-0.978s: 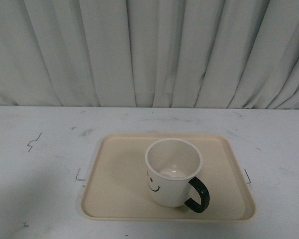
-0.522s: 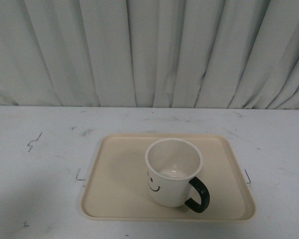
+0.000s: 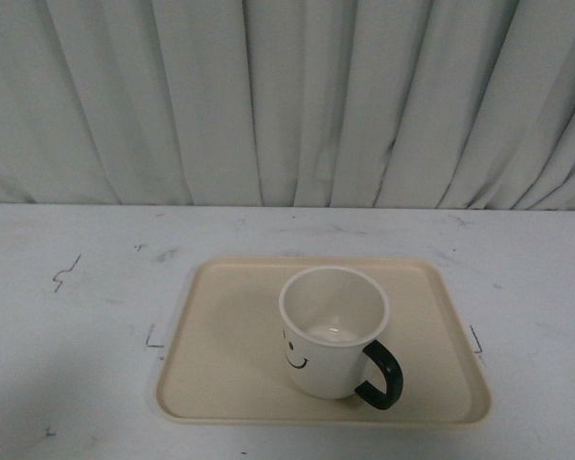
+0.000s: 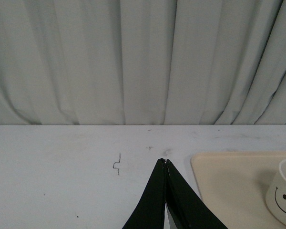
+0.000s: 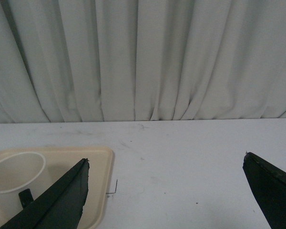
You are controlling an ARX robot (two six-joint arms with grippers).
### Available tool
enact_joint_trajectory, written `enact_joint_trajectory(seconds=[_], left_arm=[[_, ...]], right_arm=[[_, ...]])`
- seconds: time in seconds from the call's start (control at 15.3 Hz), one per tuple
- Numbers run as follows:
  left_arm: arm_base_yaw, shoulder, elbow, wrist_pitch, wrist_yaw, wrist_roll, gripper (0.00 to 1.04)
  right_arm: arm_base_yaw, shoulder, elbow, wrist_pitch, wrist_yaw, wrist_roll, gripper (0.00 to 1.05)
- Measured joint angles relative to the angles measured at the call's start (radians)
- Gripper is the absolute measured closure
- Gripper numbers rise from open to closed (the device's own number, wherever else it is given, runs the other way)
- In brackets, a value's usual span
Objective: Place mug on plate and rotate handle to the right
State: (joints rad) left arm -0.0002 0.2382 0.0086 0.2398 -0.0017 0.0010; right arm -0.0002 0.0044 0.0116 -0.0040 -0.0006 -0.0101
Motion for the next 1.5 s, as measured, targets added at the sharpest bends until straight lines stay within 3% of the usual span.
enact_joint_trajectory(seconds=[0.26, 0.33, 0.39, 0.52, 0.65, 0.91, 0.98, 1.04, 1.11, 1.17, 1.5], left_arm=[[0.0, -0.051, 0.0, -0.053, 0.0, 0.0, 1.03], [0.0, -0.083, 0.001, -0.097, 0.0, 0.0, 1.03], [0.0, -0.232, 0.0, -0.242, 0.002, 0.0, 1.03], [0.0, -0.23, 0.0, -0.248, 0.002, 0.0, 1.03], [0.0, -0.23, 0.0, -0.243, 0.002, -0.001, 0.82], [0.0, -0.23, 0.0, -0.244, 0.002, -0.001, 0.23], [0.0, -0.23, 0.0, -0.244, 0.0, -0.001, 0.06], [0.001, -0.23, 0.0, -0.243, 0.006, 0.0, 0.06], [-0.001, -0.23, 0.0, -0.243, 0.001, -0.001, 0.07], [-0.001, -0.23, 0.0, -0.244, 0.002, -0.001, 0.07], [-0.001, -0.23, 0.0, -0.243, 0.002, -0.001, 0.07]], right_arm=[[0.0, 0.0, 0.0, 0.0, 0.0, 0.0, 0.06], [0.0, 0.0, 0.0, 0.0, 0.0, 0.0, 0.06], [0.0, 0.0, 0.0, 0.0, 0.0, 0.0, 0.06], [0.0, 0.0, 0.0, 0.0, 0.0, 0.0, 0.06], [0.0, 0.0, 0.0, 0.0, 0.0, 0.0, 0.06], [0.0, 0.0, 0.0, 0.0, 0.0, 0.0, 0.06], [-0.055, 0.065, 0.069, -0.207, -0.143, -0.076, 0.06], [-0.157, 0.305, 0.198, -0.42, -0.348, -0.219, 0.06], [-0.171, 0.474, 0.303, -0.541, -0.467, -0.351, 0.06], [-0.119, 0.583, 0.369, -0.546, -0.511, -0.454, 0.06], [0.036, 1.162, 0.642, -0.304, -0.297, -0.497, 0.06]])
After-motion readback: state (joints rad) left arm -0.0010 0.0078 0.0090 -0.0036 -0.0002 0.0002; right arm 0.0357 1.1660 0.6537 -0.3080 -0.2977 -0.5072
